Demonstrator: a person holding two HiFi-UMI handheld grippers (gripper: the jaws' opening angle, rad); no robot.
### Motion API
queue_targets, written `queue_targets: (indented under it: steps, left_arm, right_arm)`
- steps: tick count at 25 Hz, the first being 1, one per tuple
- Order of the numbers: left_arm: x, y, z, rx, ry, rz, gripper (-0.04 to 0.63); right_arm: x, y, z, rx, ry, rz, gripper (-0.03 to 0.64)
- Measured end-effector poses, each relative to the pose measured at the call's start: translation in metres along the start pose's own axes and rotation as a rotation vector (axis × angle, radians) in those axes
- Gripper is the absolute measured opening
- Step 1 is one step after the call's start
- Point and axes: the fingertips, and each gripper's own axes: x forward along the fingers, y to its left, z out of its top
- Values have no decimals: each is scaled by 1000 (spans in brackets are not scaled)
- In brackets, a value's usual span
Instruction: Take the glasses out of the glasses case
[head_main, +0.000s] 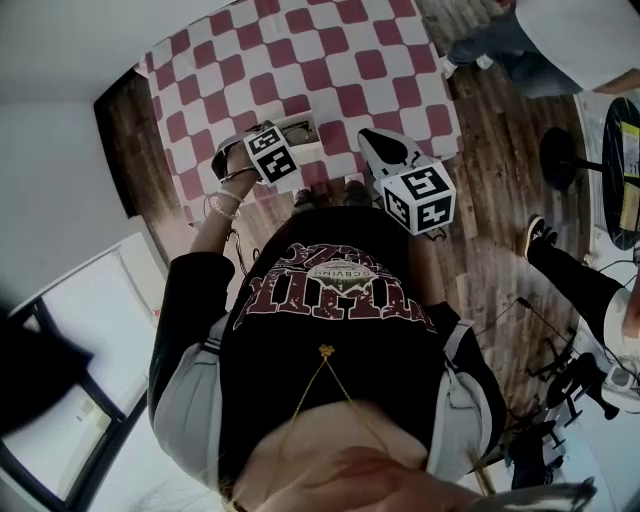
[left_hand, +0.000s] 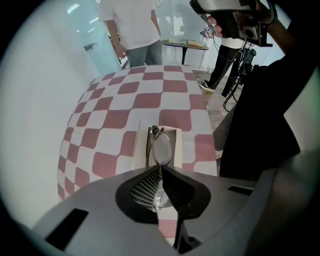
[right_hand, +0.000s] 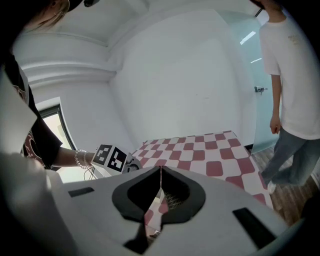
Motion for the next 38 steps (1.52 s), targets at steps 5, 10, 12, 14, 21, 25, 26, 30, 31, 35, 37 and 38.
queue_targets:
  steps: [5,10,12,14,21,25,26,30,31,35,37,38]
  left_arm:
    - [-7,0,0,-7,-15,4,28]
    - [-15,-3,0,-12,-29,-8,28]
    - [-18,-4,0,-7,-30,-6,28]
    - [-21,-5,1,-4,-31,-6,28]
    - [-41,-8,1,17,-34,-7,29]
    - [-50,-8,3,28,-38,1,28]
    - [-52,-9,4,30,-41,2,28]
    - [-62,-11,6,29,-49,-6,28]
    - [-65,-12,6,33,-49,-8,28]
    - [-75,-13,9,40,-56,-10,28]
    - [-80,-14,10,36,-60,-14,28]
    - [-82,-14,10,35,-60,-18,28]
  right_arm:
    - [0,3,1,-5,-1,6,21]
    - [1,5,2,-11,-1,11,21]
    - [2,6,3,-12,-1,14,21]
    - [3,6,2,-13,0,17,21]
    - [5,10,4,-18,5,27,21]
    - [7,10,4,-23,7,35,21]
    - [7,10,4,-25,7,37,21]
    - [10,11,5,-28,7,43,21]
    - [10,11,5,-29,7,44,21]
    - [13,13,6,-35,11,49,21]
    - [14,14,6,-40,14,52,21]
    - [15,15,6,-42,15,54,21]
